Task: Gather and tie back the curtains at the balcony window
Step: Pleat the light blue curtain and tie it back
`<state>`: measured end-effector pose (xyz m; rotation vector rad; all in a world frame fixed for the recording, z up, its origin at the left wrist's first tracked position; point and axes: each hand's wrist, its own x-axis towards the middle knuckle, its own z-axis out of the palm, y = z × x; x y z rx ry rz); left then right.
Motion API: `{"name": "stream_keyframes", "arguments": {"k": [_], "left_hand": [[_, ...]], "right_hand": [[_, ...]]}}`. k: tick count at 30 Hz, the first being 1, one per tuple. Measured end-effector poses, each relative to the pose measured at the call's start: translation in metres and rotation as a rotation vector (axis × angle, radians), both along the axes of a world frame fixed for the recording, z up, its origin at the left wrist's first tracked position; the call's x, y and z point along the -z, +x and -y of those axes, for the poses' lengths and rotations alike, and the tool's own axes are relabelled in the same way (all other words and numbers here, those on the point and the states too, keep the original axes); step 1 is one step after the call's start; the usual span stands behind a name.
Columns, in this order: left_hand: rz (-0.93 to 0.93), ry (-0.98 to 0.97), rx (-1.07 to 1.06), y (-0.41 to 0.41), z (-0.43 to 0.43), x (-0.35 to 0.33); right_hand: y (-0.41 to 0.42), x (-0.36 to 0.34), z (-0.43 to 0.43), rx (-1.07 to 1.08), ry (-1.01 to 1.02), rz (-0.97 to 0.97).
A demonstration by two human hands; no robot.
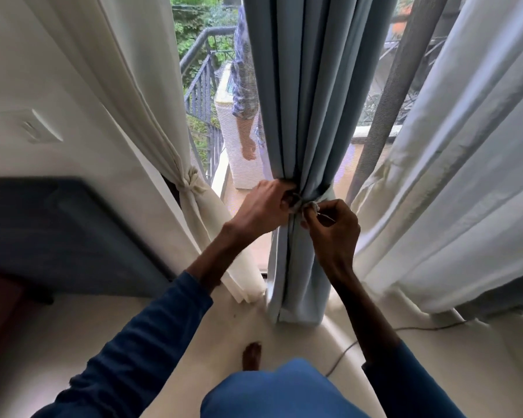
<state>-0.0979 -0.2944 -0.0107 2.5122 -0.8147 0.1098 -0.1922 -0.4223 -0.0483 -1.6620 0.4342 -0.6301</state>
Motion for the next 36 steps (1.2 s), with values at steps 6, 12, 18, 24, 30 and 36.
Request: {"name": "stream_keyframes", "arguments": {"k": [6, 12, 18, 24, 30, 36], "left_hand": [[0.008, 0.151, -0.049, -0.005, 0.009, 0.001], [0.008, -0.001, -0.162, -0.015, 0.023, 0.015], [-0.03, -0.139, -0.149, -0.014, 0.025, 0.027], [0.013, -0.153, -0.13, -0.012, 0.021, 0.031], [0.045, -0.418, -0.154, -0.016, 0.017, 0.037], [0.064, -0.444, -0.165, -0.023, 0.027, 0.035]], "right_hand": [[-0.003, -0.001, 0.0, 0.032, 0.003, 0.011], [-0.011, -0.007, 0.009, 0.086, -0.107, 0.085], [-0.014, -0.008, 0.01, 0.076, -0.077, 0.11], [-0.02, -0.002, 0.01, 0.125, -0.164, 0.056], [-0.033, -0.015, 0.023, 0.006, -0.165, 0.075], [-0.033, -0.059, 0.011, -0.135, -0.342, 0.189]]}}
